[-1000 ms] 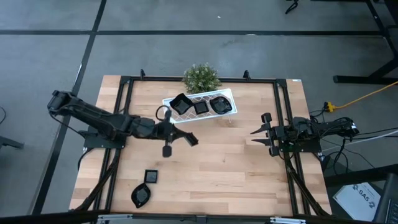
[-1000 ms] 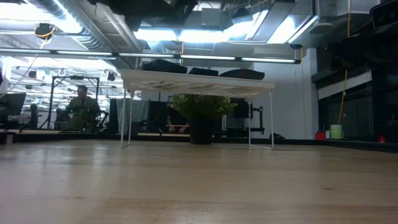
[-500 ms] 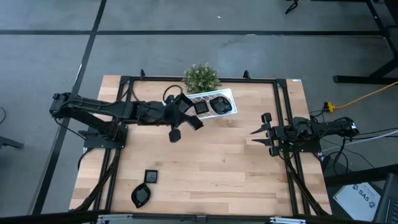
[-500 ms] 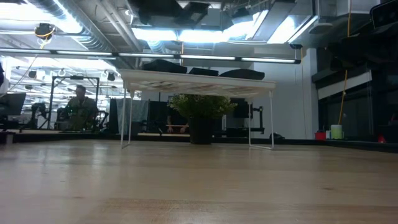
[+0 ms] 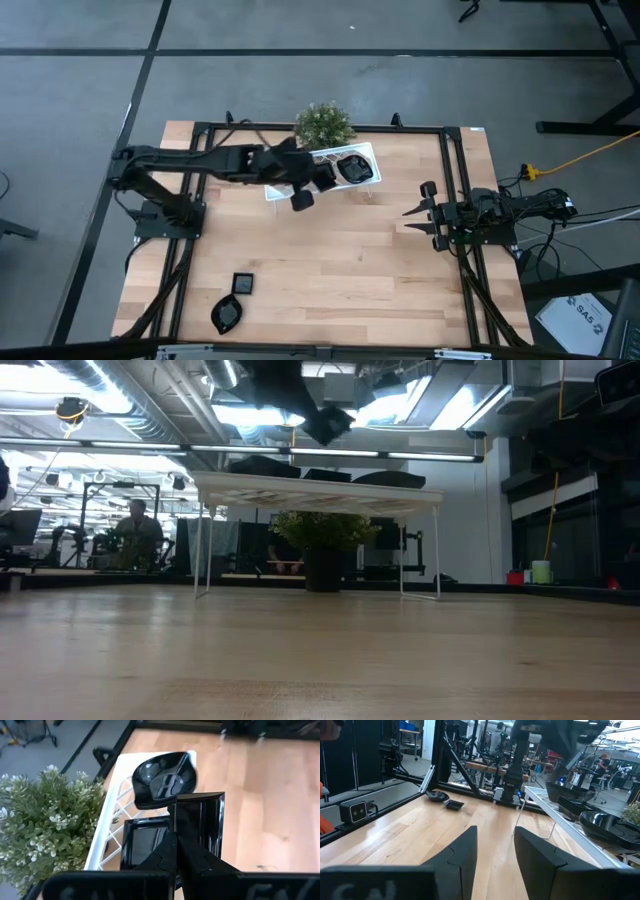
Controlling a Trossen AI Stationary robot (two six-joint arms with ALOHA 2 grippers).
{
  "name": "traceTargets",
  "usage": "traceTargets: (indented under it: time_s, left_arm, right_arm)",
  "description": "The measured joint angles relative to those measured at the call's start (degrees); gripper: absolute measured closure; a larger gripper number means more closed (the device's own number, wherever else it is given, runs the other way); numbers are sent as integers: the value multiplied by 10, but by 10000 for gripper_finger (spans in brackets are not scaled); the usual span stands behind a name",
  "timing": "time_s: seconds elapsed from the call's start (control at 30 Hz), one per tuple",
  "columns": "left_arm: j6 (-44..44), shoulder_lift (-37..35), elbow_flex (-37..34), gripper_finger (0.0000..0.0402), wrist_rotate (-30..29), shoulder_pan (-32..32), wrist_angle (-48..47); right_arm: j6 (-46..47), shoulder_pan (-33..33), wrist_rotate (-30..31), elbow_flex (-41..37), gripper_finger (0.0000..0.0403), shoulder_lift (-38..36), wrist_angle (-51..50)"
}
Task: Pick & Place Mini shaped plates
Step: Stack the square plate on top of the square plate on the shelf
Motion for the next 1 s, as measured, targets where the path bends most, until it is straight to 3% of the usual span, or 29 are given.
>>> traceTargets:
  time_s: [0.33, 0.47, 0.63, 1.0]
  left_arm:
    - [20, 91, 136, 400, 2, 46, -134]
    - [20, 108, 175, 400, 62, 69, -173]
    - [20, 117, 191, 400, 115, 98, -200]
    - [7, 145, 191, 400, 163, 136, -214]
  right_arm:
    - [0, 0, 0, 0, 273, 0, 0]
    - [0, 0, 0, 0, 273, 0, 0]
    - [0, 0, 0, 0, 273, 0, 0]
    - [0, 0, 0, 0, 273, 0, 0]
